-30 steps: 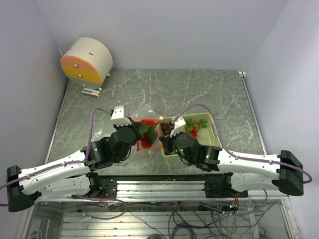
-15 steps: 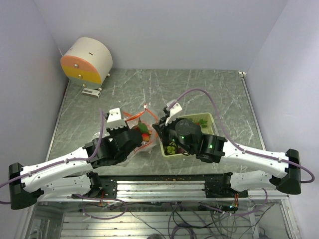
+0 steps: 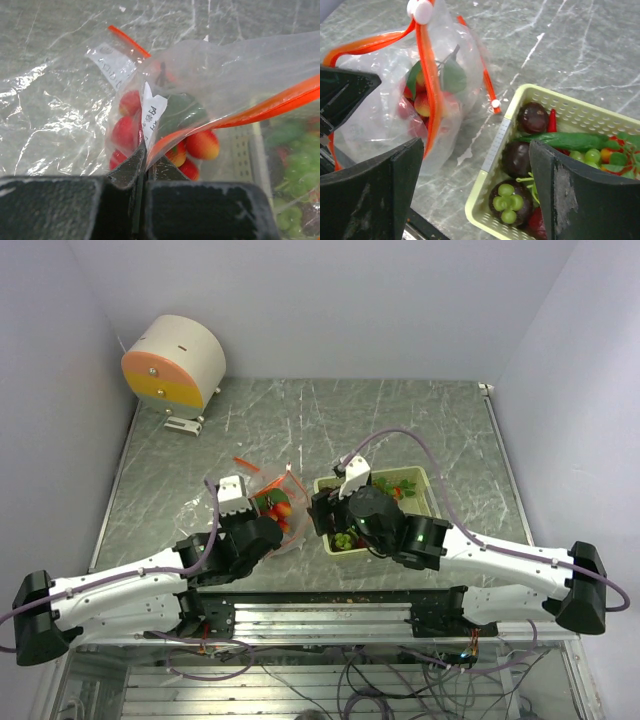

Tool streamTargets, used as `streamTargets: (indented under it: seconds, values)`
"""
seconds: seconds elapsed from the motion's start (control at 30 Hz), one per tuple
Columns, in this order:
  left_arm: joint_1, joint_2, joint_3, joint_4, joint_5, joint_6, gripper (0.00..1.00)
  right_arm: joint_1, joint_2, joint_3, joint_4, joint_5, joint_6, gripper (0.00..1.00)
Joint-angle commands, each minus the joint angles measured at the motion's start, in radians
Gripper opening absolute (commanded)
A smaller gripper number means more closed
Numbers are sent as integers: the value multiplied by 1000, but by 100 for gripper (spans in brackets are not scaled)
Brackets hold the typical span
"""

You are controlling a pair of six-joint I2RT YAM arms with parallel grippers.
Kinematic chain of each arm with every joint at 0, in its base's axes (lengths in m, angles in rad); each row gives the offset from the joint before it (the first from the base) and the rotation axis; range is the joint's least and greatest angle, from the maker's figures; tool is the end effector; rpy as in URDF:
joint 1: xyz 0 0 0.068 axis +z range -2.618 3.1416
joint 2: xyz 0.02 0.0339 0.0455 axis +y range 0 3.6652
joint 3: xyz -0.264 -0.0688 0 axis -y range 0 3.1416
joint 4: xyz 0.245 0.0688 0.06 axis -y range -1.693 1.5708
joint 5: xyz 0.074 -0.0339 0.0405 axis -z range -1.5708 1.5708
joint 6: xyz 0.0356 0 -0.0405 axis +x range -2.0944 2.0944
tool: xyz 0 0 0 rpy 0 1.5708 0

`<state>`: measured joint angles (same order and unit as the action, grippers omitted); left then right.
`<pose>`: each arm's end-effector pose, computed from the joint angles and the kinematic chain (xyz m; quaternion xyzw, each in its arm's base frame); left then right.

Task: Place the food in the zip-top bag and seal the zipper
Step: Adjust the zipper on the food storage bag, then pick up the fake fruit from the bin.

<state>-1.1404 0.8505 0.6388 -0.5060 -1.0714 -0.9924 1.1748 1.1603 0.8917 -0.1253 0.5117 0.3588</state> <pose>0.0979 -0.1384 0.2592 -0.1527 0.7963 -0.0869 0.5788 0.1178 0.2366 0.3081 -0.1904 0.7944 0.2210 0.5328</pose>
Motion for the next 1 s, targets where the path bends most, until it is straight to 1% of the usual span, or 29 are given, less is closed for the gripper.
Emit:
streamTargets:
  seconds: [0.0, 0.2, 0.27, 0.3, 0.37, 0.43, 0.53, 0.6, 0.7, 0.73, 0.97]
  values:
    - [-3, 8, -26, 27, -31, -73, 7, -7, -75, -25, -26, 56, 33, 90]
    - [-2, -11, 10, -27, -69, -88, 7, -28, -189, -57, -96, 222, 125, 90]
    - [-2, -16, 22, -55, -83, -107, 7, -68, -206, -66, -117, 227, 153, 89]
    - [-3, -17, 26, -59, -86, -111, 7, -111, -198, -65, -142, 221, 167, 88]
    - [-3, -24, 29, -45, -79, -101, 7, -198, -160, -60, -186, 193, 204, 88]
    - [-3, -31, 22, -14, -63, -78, 7, -285, -110, -72, -195, 167, 227, 86]
    - [-3, -36, 4, 42, -39, -49, 7, -365, -25, -90, -175, 162, 240, 84]
    - [-3, -28, -2, 66, -30, -37, 7, -400, 37, -90, -143, 137, 229, 79]
    - [-3, -10, 1, 82, -18, -23, 7, -429, 109, -84, -103, 98, 215, 67]
    - [-2, -6, 3, 87, -14, -20, 7, -436, 120, -87, -86, 89, 208, 65]
    - [-2, -23, -15, 127, 3, 6, 7, -479, 206, -91, -41, 74, 194, 60]
